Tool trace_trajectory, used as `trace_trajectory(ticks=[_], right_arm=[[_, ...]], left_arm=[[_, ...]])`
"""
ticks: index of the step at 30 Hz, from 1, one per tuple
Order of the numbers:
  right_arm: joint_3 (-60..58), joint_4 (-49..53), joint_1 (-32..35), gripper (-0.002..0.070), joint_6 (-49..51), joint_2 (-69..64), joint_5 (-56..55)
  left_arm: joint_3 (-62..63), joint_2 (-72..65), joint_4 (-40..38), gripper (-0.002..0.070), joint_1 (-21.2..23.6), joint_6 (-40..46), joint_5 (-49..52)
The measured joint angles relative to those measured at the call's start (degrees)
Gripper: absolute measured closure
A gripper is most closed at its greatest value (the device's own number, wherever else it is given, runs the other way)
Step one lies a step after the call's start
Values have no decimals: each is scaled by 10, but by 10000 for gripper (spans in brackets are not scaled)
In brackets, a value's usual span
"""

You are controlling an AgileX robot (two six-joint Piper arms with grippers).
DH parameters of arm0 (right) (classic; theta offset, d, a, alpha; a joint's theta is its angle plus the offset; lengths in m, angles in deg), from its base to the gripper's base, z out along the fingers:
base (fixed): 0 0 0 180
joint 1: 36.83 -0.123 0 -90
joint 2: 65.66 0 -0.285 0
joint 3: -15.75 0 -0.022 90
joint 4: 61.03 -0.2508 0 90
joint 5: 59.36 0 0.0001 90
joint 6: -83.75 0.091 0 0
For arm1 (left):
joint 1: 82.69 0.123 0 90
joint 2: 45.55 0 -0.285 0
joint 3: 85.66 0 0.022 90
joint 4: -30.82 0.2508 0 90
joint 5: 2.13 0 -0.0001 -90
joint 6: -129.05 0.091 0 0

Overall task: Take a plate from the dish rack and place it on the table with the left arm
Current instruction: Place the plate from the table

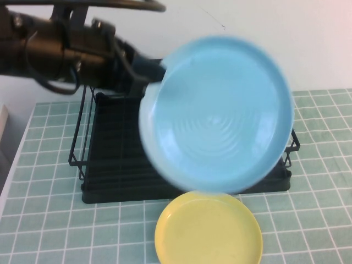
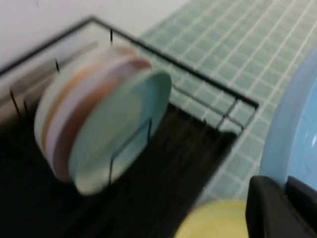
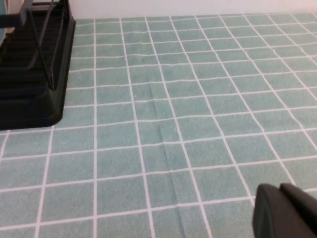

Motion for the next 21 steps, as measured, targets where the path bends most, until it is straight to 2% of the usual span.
trace_trajectory(ticks=[5,10,15,21], right_arm=[[0,0,0,678,0,0,0],[0,0,0,678,0,0,0],[0,0,0,678,0,0,0],[0,0,0,678,0,0,0]], left_arm=[[0,5,119,671,0,-172,127],[-30,-2,144,671,0,-278,178],[-102,-5,142,671,0,-314,149],[-214,-5,82,671,0,-314,31]])
